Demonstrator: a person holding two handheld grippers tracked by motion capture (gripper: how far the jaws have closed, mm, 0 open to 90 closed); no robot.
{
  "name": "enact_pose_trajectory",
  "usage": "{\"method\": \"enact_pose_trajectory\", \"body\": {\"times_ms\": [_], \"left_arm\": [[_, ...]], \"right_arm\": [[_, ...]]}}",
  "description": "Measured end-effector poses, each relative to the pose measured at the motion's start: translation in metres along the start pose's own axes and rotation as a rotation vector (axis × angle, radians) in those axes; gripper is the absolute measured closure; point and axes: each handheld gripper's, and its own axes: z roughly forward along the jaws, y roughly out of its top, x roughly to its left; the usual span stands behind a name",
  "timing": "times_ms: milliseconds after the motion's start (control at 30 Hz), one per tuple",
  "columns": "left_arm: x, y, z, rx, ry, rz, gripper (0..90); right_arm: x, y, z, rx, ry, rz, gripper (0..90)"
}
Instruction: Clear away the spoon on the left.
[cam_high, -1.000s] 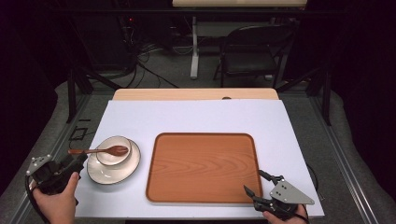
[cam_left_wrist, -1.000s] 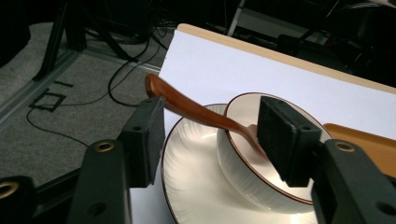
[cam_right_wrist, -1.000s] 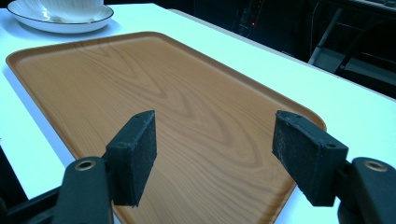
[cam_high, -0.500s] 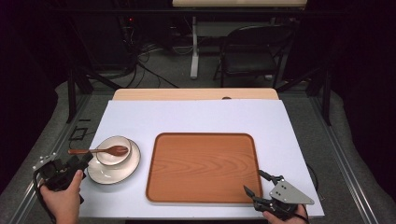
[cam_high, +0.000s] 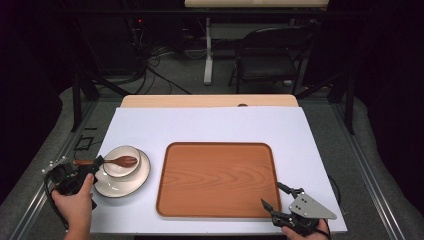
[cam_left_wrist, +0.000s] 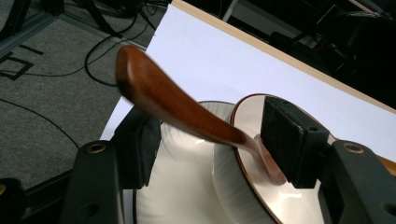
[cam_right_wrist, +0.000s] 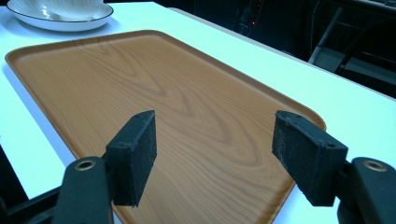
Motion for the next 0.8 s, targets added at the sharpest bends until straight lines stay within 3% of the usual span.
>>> {"method": "enact_pose_trajectory", "body": {"times_ms": [167,533,800], "left_arm": [[-0.0008,0.0001,0.0048,-0.01,0.008,-0.011,41.3],[-0.0012,-0.0035,0.0069,-0.038,0.002,-0.032,58.2],[0.0005,-0.0041,0.006,-0.043,-0.006,-0.043,64.2]], "right_arm": [[0.0,-0.0002,-0.0003,0.0,-0.001,0.003,30.6],[0.0,-0.0003,-0.0003,0.002,-0.001,0.0,30.7],[-0.0004,-0.0006,-0.0005,0.003,-0.001,0.002,30.8]]}}
